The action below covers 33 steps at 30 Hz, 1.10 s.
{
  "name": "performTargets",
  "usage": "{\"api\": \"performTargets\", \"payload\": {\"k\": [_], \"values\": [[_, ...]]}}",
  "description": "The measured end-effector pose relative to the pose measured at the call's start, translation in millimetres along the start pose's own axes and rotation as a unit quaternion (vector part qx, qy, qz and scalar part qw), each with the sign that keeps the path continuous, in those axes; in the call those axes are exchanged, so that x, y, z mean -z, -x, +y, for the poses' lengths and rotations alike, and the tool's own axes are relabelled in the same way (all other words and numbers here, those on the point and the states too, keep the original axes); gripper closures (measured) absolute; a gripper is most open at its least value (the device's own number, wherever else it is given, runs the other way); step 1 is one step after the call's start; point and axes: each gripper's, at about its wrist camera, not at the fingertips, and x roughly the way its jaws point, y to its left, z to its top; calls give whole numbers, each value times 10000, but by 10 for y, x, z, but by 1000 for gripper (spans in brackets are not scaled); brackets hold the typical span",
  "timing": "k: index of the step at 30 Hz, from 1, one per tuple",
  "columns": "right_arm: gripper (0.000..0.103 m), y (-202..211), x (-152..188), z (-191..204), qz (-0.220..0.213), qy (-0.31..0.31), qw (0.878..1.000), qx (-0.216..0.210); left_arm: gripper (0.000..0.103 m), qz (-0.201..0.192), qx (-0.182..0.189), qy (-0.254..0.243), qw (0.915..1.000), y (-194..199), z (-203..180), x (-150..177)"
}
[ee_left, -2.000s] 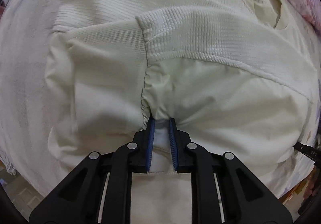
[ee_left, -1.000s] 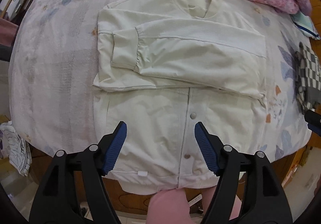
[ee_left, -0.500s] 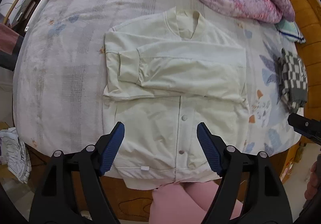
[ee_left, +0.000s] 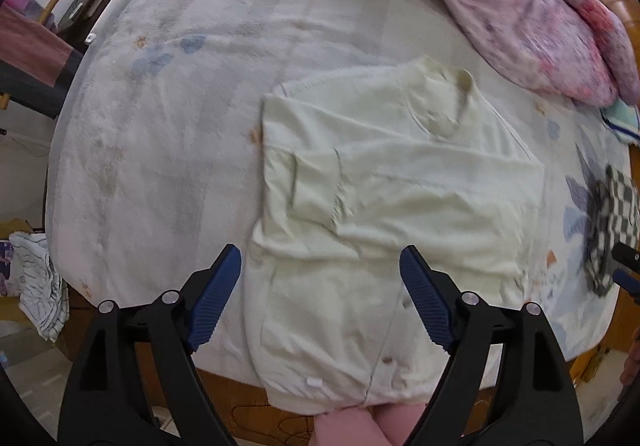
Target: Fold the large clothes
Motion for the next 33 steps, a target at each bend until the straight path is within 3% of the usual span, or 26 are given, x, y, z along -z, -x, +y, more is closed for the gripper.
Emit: {"api": "performTargets", "payload": {"k": [4, 13, 22, 27, 31, 33], "values": [[8, -166, -388, -47, 102, 57, 9998, 168, 14, 32, -63, 42, 10000, -173, 75, -374], [8, -798, -1228, -91, 537, 554, 9935, 843, 14, 666, -355, -315, 9967, -1041, 152, -1123], [8, -1568, -1788, -341, 1104, 653, 9857, 1091, 14, 1133, -101, 58, 9935, -1886, 483, -1671], [8, -2008, -1967, -674, 1400, 171, 9861, 882, 14, 1443, -349, 17, 9889, -2371, 636, -1790], [8, -2092, -2056, -834, 1273, -222, 9852, 1125, 14, 1668, -453, 101, 9849, -2609, 724, -1807], [8, -2020, -2082, -740, 1092, -177, 9914, 694, 14, 1499, -283, -20, 9883, -2530, 668, -1840]]}}
